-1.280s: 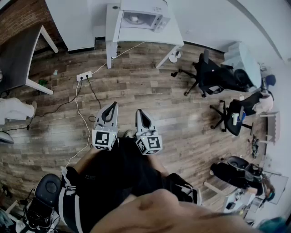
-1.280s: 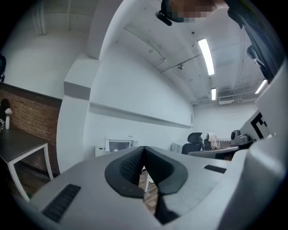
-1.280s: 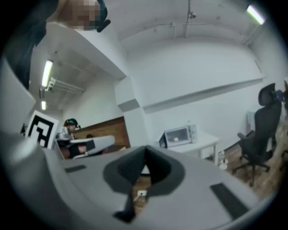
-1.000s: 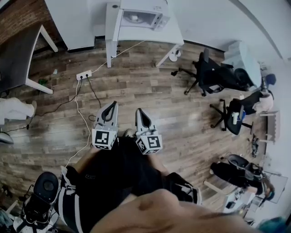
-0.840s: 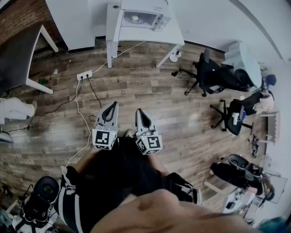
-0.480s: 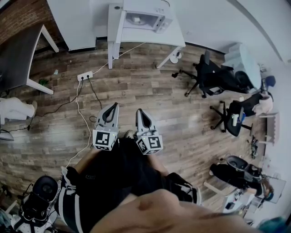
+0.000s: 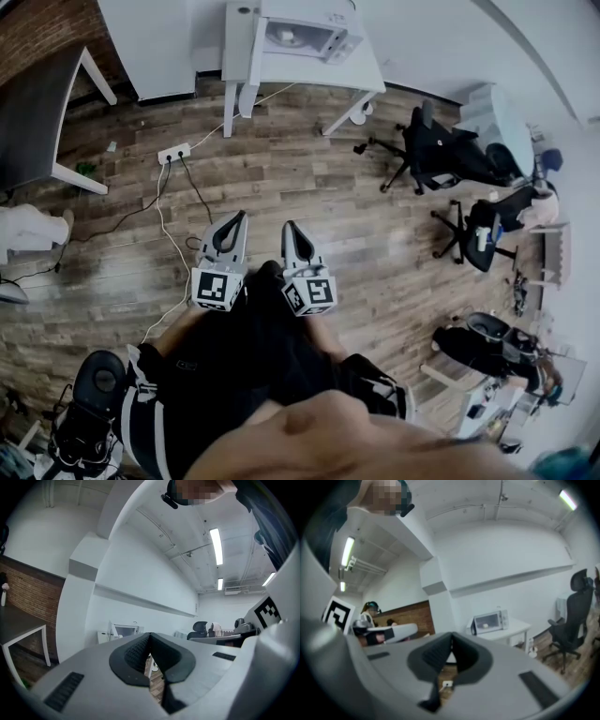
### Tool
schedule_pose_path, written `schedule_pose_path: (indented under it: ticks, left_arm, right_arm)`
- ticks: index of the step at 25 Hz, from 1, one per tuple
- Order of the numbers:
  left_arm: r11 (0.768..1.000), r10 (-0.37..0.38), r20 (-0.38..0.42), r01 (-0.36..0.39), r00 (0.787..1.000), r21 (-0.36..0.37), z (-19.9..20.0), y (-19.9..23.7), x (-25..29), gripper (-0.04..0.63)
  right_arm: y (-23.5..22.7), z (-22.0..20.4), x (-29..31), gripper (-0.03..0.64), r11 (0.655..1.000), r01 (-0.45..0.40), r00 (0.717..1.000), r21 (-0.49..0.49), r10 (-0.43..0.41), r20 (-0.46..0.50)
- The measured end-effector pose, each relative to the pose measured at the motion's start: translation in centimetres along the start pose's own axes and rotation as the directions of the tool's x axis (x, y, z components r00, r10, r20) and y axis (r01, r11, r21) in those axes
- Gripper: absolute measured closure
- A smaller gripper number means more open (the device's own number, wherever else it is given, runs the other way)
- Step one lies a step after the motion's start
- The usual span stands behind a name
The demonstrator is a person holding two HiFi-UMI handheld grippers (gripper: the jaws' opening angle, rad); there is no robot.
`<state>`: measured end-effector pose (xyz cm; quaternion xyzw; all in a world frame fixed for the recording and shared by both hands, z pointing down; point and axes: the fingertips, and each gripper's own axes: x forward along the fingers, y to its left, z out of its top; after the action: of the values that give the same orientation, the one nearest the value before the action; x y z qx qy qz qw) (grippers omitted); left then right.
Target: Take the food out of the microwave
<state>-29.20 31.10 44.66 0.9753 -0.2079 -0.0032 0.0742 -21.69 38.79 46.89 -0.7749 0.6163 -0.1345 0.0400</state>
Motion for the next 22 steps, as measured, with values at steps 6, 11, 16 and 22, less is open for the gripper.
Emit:
schedule_pose_path:
  ticks: [6, 11, 16, 22]
  left_arm:
    - [0.999, -0.011, -0.016, 0.010, 1.000, -0.041, -0.7, 1.1, 0.3, 0.565]
    - [1.000, -0.017, -0.019, 0.017, 1.000, -0.022, -0.9, 1.9, 2.0, 0.565]
    - [0.999, -0.001, -0.019, 0.000, 1.000, -0.044, -0.9, 2.4, 4.8, 0.565]
    - [0.999, 0.022, -0.008, -0.023, 1.000, -0.032, -0.8, 3.8, 10.4, 0.565]
  right_arm:
    - [0.0, -0.3, 0.7, 0.584, 1.000, 0.028, 1.000, -0.007, -0.028, -0.006]
    - [-1.0, -0.1, 2.6, 0.585, 0.999, 0.033, 0.999, -0.003, -0.033, -0.011]
    - [-2.8, 0.6, 5.4, 0.586, 1.000, 0.014, 1.000, -0.010, -0.014, -0.016]
    - [-6.8, 1.9, 10.4, 0.585, 1.000, -0.001, 1.000, -0.011, 0.001, -0.002]
